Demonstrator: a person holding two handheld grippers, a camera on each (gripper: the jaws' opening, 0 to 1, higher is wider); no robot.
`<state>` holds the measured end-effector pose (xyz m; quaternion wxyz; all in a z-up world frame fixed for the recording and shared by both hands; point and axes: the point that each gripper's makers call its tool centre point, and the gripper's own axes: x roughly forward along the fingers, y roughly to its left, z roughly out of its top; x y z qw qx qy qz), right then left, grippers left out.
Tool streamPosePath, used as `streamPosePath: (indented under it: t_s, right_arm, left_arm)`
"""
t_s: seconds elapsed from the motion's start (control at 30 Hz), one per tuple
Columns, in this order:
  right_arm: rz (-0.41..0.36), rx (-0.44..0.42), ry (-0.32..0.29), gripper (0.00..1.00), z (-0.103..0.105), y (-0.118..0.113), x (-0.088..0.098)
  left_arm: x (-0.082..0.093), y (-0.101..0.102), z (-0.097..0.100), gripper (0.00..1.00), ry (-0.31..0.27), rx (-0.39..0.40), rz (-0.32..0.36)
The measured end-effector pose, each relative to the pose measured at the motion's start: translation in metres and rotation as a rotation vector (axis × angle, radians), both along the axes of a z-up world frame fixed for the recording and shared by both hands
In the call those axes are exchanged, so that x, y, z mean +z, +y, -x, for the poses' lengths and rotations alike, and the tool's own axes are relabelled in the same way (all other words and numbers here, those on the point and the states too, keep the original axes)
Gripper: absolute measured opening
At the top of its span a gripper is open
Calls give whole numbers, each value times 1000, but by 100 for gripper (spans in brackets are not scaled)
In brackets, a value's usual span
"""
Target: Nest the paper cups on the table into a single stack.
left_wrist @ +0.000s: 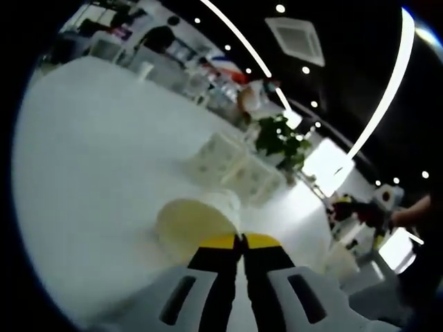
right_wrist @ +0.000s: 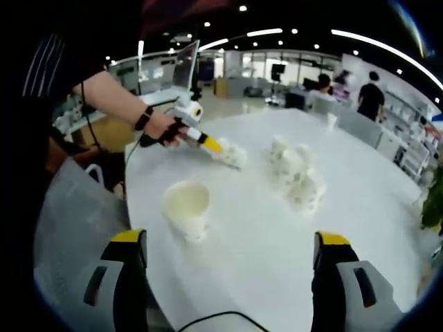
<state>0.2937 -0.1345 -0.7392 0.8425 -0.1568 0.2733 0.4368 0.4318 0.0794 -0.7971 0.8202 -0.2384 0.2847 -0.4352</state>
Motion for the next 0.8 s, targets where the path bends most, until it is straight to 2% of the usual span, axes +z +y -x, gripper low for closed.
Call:
streamPosePath:
  t_s: [0.37, 0.8]
  right_arm:
    - [-2, 1, -11, 98, -1, -1, 5]
    - [-16, 7, -37, 98, -4, -3, 15]
  left_arm:
    - [5, -6, 0, 0, -2, -6, 3]
    - [25, -12, 8, 0, -7, -2, 5]
